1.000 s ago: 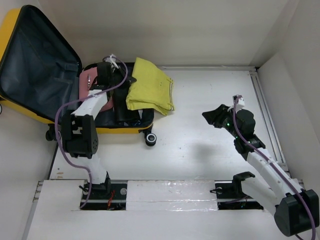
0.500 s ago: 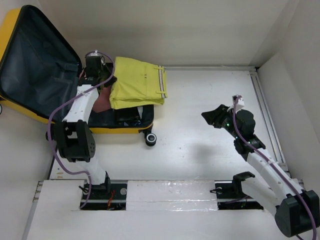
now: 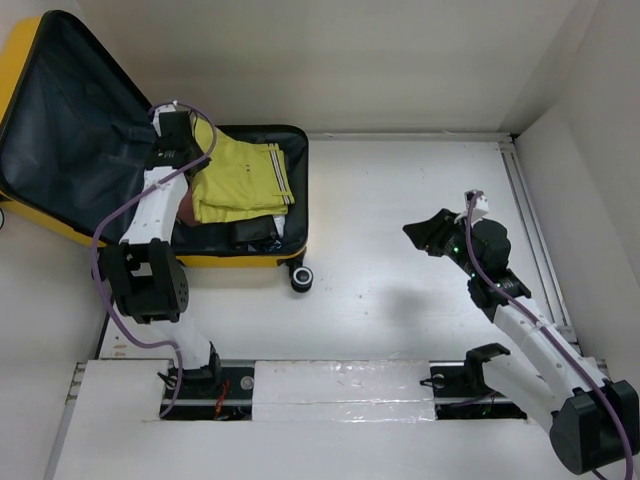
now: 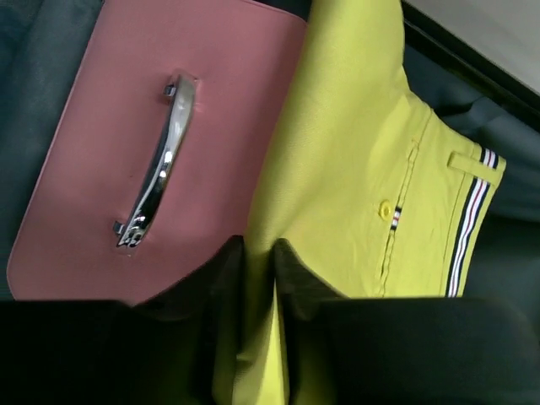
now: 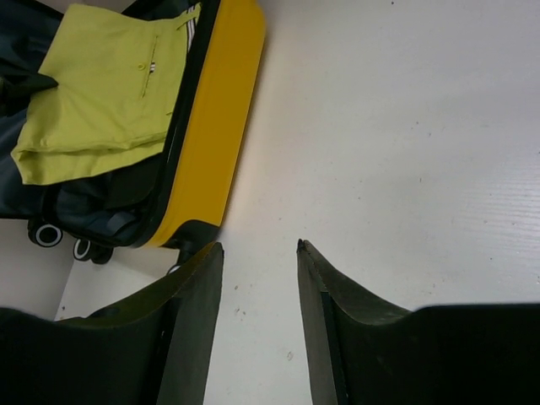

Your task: Pack the luggage

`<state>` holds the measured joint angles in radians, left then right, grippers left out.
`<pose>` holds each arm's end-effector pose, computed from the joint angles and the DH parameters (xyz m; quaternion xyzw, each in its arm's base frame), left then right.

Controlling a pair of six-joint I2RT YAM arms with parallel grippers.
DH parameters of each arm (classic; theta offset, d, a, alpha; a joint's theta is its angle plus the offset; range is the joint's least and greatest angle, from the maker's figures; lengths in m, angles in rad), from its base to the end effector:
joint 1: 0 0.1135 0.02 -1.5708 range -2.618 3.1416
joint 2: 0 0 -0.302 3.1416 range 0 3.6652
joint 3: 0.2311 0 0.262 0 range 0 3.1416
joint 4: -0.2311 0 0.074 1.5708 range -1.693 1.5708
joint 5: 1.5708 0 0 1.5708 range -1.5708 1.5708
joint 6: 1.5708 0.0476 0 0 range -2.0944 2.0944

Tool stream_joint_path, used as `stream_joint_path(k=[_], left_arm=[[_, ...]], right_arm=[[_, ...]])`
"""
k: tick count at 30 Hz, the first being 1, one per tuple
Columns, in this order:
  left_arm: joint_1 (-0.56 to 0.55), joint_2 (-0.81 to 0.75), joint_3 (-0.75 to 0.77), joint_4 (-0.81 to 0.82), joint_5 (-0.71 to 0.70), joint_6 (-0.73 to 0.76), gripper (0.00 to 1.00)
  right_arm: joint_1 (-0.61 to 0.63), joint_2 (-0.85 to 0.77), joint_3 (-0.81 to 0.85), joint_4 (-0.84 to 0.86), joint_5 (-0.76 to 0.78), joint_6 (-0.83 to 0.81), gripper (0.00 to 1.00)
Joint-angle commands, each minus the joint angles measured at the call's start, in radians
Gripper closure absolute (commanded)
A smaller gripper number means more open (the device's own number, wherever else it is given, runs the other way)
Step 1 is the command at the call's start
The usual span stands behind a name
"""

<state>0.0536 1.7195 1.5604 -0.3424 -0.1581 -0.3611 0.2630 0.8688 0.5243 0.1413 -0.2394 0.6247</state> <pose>0.4311 0.0306 0.3728 -0.2160 0.8311 -0.0106 0.5124 0.1932 0.0637 0.2902 0.0642 0.7706 0.3529 0.5267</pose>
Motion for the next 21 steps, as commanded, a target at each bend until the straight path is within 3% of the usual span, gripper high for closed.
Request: stream_joint_path(k=[1, 2, 3, 6, 9, 12, 13, 14, 15, 17, 21], left_arm=[[0.014, -0.030, 0.046, -0.001, -0.100, 0.007, 0.81], [0.014, -0.049, 0.032, -0.001, -0.100, -0.002, 0.68], [0.014, -0.072, 0.032, -0.001, -0.100, -0.018, 0.41], [-0.027, -0.181, 0.010, 0.011, -0.170, -0.047, 0.23], [-0.028, -0.300, 0.010, 0.002, -0.228, -0.084, 0.22], [-0.028, -0.420, 0.000, -0.055, -0.378, -0.105, 0.26], [-0.028, -0.448, -0.009, -0.093, -0.429, -0.119, 0.26], [-0.028, -0.474, -0.010, -0.111, -0.481, -0.130, 0.28], [-0.028, -0.524, -0.037, -0.128, -0.577, -0.130, 0.28], [0.009, -0.572, -0.068, -0.197, -0.656, -0.160, 0.33], [0.075, -0.693, -0.166, -0.276, -0.834, -0.226, 0.35]], right_arm=[[0.016, -0.016, 0.031, 0.052, 0.017, -0.014, 0.53], [0.016, -0.004, 0.040, 0.052, 0.017, -0.014, 0.53], [0.025, -0.004, 0.040, 0.052, 0.017, -0.014, 0.51], [0.045, 0.021, 0.051, 0.052, 0.008, -0.014, 0.50], [0.079, 0.032, 0.060, 0.052, 0.017, -0.034, 0.50], [0.120, 0.050, 0.069, 0.052, 0.028, -0.057, 0.79], [0.130, 0.062, 0.078, 0.052, 0.028, -0.057, 0.94], [0.140, 0.079, 0.089, 0.052, 0.028, -0.078, 0.98], [0.151, 0.090, 0.089, 0.052, 0.028, -0.079, 1.00], [0.171, 0.113, 0.112, 0.052, 0.003, -0.091, 1.00], [0.217, 0.185, 0.138, 0.052, -0.038, -0.124, 1.00]])
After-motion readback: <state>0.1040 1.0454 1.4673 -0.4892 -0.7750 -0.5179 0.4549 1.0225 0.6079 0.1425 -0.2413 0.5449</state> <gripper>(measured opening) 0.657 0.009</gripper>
